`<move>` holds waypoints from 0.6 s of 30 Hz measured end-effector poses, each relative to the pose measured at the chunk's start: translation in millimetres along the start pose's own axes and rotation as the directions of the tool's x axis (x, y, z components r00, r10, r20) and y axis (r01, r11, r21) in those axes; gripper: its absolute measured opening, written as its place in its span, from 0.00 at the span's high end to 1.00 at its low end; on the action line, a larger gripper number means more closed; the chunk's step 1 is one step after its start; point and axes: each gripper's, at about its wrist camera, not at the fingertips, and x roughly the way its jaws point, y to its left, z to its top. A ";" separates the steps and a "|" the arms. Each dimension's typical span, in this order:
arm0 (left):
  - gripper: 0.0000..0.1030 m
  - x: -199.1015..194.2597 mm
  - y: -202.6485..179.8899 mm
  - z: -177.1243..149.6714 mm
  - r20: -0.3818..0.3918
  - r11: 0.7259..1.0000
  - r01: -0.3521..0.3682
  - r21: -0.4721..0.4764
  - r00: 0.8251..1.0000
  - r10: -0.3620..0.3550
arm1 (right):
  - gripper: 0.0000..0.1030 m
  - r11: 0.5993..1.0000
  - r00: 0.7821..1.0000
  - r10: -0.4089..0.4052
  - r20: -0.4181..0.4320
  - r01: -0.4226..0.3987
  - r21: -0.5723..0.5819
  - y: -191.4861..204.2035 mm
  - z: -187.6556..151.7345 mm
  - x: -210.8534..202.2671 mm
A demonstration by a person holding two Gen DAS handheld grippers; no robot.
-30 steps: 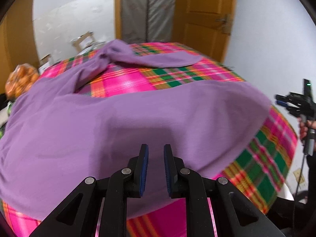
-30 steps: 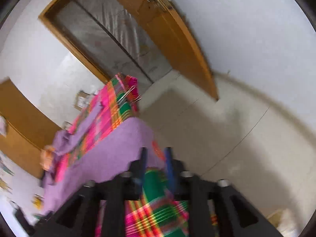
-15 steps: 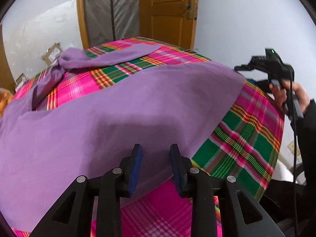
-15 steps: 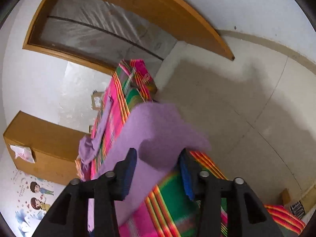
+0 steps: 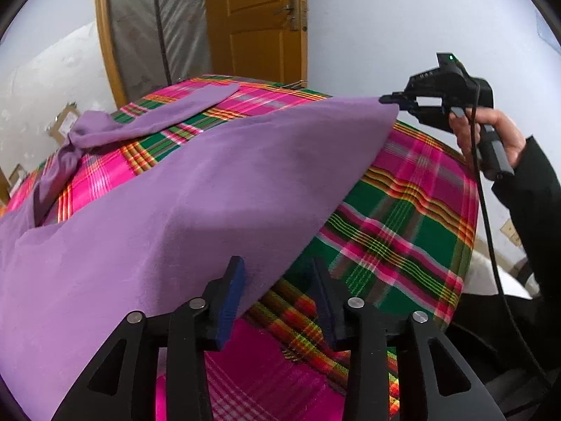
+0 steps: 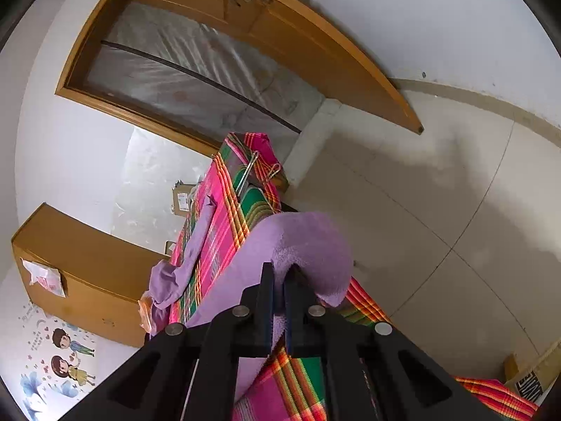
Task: Fold clothes
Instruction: 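Fold the held sleeve across the sweater body and open the right gripper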
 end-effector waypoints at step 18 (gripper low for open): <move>0.98 -7.9 -5.0 -6.4 0.013 0.996 0.091 -0.006 0.996 -0.091 | 0.95 0.996 0.995 -0.089 0.037 0.089 0.003 -18.1 -13.1 -27.4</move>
